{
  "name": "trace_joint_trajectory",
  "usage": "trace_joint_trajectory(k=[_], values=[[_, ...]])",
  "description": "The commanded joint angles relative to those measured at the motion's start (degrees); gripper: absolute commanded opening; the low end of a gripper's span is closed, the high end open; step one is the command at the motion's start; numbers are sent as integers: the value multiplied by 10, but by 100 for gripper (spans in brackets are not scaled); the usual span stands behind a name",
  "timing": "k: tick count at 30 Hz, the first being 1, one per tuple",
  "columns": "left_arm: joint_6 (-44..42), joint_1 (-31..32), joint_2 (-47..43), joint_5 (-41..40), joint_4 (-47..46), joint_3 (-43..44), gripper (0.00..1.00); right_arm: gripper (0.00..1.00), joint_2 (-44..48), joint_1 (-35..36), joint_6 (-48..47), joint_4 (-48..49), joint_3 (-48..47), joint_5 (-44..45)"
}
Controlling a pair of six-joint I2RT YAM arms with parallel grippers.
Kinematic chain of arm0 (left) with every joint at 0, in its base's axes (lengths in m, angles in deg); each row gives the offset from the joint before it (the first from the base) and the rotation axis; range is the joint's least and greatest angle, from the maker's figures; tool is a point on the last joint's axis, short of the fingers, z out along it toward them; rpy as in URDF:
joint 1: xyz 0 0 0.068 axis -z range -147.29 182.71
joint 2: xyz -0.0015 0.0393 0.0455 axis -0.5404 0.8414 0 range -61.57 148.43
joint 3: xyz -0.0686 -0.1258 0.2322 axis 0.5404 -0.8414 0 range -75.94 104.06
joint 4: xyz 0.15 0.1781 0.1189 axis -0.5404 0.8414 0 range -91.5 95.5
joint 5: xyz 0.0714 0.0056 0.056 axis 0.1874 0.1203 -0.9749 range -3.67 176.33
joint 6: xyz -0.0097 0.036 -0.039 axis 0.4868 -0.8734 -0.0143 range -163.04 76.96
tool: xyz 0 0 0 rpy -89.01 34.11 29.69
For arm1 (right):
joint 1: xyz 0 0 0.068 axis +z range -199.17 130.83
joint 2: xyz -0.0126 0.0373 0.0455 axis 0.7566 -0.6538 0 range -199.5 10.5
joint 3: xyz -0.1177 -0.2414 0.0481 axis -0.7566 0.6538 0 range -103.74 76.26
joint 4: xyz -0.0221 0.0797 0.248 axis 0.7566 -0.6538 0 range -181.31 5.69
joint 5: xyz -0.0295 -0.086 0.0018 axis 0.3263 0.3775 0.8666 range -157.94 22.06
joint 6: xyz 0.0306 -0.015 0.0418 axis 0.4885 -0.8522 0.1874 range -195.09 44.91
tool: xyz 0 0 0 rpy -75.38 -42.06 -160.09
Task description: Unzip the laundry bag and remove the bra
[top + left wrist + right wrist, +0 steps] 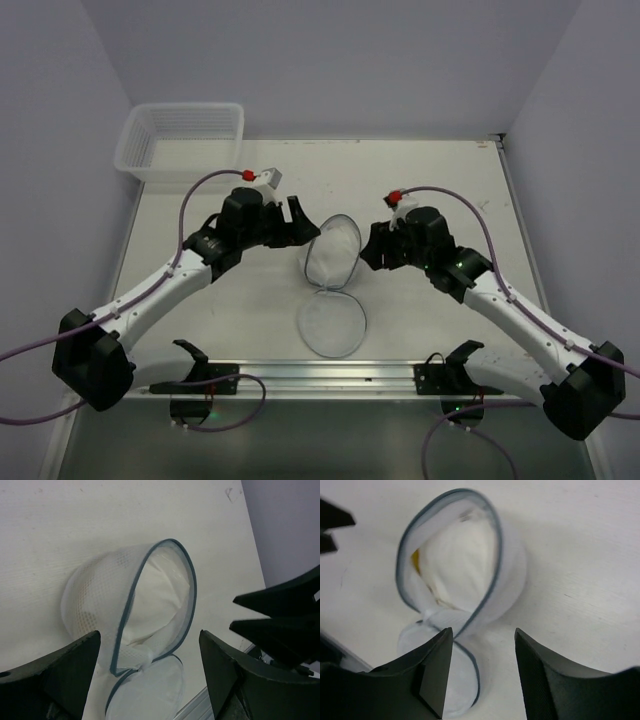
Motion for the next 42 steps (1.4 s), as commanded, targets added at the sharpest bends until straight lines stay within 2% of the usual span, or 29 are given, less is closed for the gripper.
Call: trace_joint_trajectory(k=[1, 4, 11, 17, 32, 38, 41, 42], values=[[15, 31, 18, -62, -12, 31, 83, 56, 12, -66, 112, -14, -16, 77], [13, 62, 46, -74, -13, 54, 83, 57, -12, -93, 138, -6, -20, 41], [7, 116, 102, -89, -12, 107, 82, 56, -70, -98, 173, 53, -22, -17], [2, 140, 144, -122, -12, 114, 81, 53, -118, -98, 191, 81, -15, -32], [-13, 158, 215, -181, 11, 145, 81, 49, -147, -97, 204, 114, 29, -53], [-13, 158, 232, -193, 21, 151, 81, 35, -143, -97, 194, 112, 38, -48], [-13, 158, 241, -199, 30, 156, 81, 24, -129, -97, 181, 108, 38, -41], [-13, 158, 242, -201, 34, 159, 81, 17, -125, -98, 178, 106, 38, -40]])
